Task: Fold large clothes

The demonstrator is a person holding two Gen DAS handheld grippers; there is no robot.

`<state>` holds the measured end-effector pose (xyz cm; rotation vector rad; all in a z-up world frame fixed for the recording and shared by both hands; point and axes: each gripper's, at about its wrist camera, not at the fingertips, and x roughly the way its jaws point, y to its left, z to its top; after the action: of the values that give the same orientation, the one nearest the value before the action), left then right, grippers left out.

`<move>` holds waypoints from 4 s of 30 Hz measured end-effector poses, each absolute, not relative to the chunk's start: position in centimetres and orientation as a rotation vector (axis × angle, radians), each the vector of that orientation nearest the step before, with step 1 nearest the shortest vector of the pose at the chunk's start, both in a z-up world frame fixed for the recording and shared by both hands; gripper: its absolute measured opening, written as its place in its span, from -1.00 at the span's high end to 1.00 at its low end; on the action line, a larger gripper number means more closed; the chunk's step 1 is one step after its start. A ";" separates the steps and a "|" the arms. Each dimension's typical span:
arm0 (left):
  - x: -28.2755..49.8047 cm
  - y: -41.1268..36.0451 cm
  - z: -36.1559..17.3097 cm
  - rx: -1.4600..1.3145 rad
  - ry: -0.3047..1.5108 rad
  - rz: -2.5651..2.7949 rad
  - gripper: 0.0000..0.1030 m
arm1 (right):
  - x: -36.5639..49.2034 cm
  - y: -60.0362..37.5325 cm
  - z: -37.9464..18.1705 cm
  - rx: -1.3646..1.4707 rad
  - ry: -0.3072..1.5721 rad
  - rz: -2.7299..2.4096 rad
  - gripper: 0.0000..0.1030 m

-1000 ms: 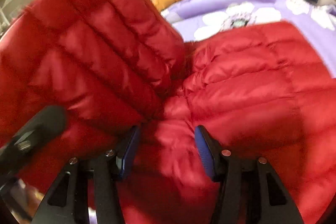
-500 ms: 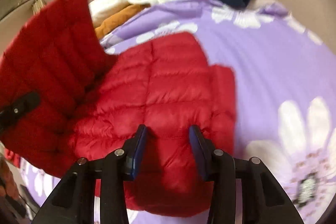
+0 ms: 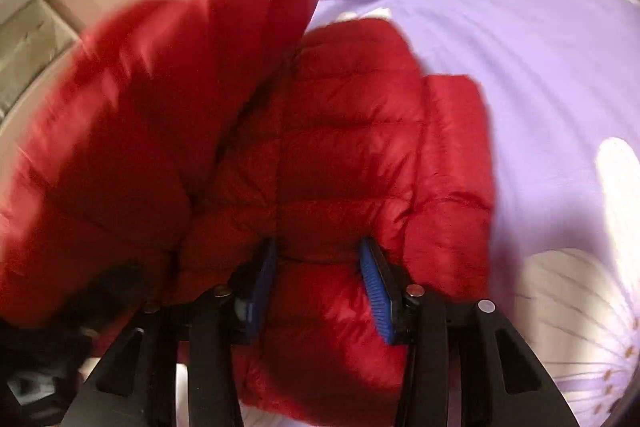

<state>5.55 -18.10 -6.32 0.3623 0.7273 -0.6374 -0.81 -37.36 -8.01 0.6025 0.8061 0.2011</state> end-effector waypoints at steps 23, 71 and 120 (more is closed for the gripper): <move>5.3 -18.5 -6.6 0.394 0.779 -0.711 -0.51 | -0.3 -38.0 0.3 0.596 0.708 0.363 0.61; 18.1 -14.6 -6.7 0.086 0.918 -0.645 0.31 | -6.1 -32.8 -1.0 0.128 0.710 0.246 0.54; 9.9 -10.4 -8.1 0.035 0.906 -0.735 0.16 | -0.2 -38.8 -5.4 0.418 0.775 0.110 0.60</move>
<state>9.95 -10.45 -8.10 0.0346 0.9059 -0.7353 -0.19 -38.78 -5.39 0.4178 0.7749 0.1100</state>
